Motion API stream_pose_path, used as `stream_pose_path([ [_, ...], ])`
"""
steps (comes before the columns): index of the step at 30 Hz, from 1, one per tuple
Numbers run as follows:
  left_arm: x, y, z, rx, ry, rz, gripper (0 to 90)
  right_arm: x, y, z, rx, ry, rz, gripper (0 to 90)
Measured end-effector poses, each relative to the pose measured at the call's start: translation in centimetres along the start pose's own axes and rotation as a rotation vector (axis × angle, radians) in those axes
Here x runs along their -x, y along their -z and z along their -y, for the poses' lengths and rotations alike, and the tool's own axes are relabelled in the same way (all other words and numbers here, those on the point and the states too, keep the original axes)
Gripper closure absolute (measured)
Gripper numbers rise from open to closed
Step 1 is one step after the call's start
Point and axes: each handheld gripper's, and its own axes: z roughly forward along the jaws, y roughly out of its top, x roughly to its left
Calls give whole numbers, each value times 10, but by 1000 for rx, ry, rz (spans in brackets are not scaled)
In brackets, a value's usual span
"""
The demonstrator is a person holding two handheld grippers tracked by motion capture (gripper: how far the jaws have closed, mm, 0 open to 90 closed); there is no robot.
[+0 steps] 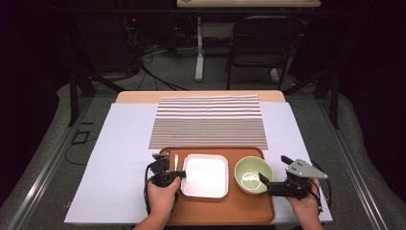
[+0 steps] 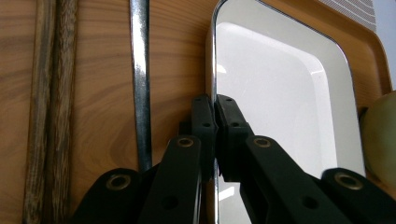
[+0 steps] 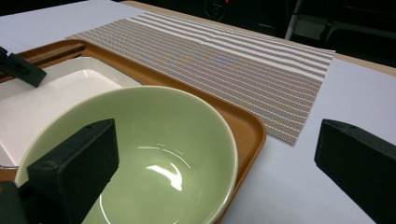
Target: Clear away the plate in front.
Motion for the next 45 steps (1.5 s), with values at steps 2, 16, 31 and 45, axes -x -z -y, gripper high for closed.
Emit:
stream_pose_path([
  [2,-1,0,1,2,7,4,876,0,0,0,0,0,0,0],
  [16,2,3,7,-7,17,17,787,0,0,0,0,0,-1,0],
  [31,8,6,6,73,-63,61,439,0,-1,0,-2,0,-3,0],
  [45,8,13,0,130,-130,58,378,-1,-1,0,-2,1,-4,0],
])
